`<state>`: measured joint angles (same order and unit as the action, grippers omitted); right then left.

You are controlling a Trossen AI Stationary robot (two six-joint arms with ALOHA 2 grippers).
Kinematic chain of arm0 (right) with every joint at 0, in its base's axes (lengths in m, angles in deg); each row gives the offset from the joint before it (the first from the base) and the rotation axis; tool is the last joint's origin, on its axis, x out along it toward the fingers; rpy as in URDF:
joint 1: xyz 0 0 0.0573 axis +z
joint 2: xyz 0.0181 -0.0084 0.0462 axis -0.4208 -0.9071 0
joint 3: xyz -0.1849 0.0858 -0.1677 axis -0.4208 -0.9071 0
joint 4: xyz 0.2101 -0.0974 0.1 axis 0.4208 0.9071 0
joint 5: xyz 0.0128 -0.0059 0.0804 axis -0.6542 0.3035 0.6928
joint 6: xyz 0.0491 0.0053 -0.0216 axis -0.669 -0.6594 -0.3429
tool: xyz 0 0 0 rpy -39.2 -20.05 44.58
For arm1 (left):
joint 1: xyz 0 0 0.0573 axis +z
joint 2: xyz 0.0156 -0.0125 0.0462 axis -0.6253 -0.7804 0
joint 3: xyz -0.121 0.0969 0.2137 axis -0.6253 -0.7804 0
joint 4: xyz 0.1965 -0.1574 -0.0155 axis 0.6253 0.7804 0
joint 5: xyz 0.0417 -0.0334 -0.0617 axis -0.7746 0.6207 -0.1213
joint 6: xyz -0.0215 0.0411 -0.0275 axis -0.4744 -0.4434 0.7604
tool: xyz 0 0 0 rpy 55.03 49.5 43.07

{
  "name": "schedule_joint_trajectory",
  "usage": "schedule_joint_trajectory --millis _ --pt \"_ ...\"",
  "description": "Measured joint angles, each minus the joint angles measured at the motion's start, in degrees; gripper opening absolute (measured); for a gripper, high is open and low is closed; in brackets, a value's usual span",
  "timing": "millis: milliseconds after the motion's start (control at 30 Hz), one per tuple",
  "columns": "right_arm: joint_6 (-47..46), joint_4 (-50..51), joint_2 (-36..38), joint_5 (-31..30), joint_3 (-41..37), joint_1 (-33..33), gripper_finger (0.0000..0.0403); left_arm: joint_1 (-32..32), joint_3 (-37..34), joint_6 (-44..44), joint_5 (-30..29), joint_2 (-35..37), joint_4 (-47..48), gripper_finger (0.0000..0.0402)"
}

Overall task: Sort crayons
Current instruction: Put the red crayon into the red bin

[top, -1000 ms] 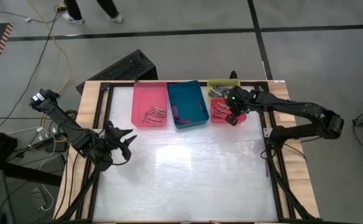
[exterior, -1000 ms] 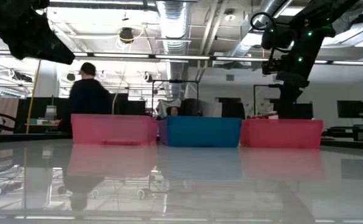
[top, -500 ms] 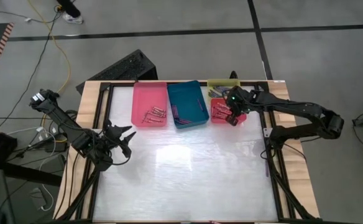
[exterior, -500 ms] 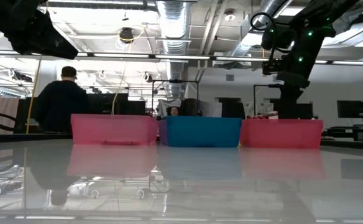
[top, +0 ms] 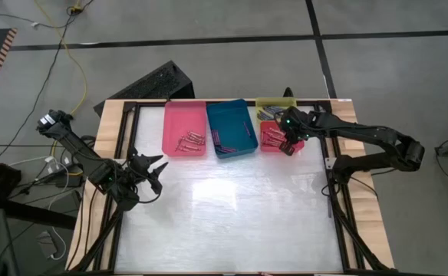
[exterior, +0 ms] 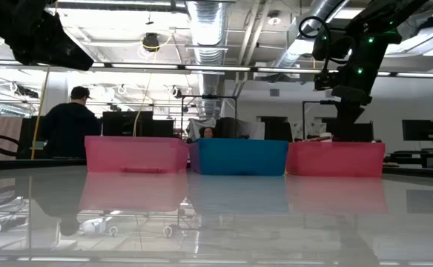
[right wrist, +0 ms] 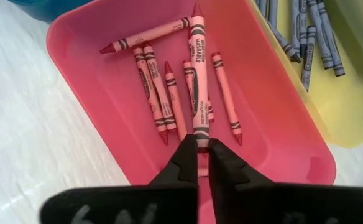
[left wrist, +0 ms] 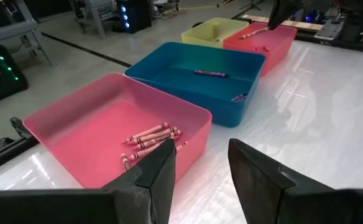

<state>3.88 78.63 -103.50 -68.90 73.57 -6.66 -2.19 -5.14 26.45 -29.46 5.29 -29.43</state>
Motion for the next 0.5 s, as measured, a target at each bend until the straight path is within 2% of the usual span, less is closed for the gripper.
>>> schedule_joint_trajectory --millis 333,400,500 --pt "-0.56 -0.03 0.00 0.03 0.05 0.00 0.0092 0.00 0.00 0.04 0.02 0.00 -1.05 0.0139" --pt "-0.85 0.18 0.00 1.98 0.75 0.00 0.0097 -0.01 0.00 0.07 0.02 0.00 -1.07 0.0139" --pt "-1.69 0.31 0.04 8.26 3.28 0.32 0.0099 0.00 0.00 0.10 0.19 0.00 -1.22 0.0139"
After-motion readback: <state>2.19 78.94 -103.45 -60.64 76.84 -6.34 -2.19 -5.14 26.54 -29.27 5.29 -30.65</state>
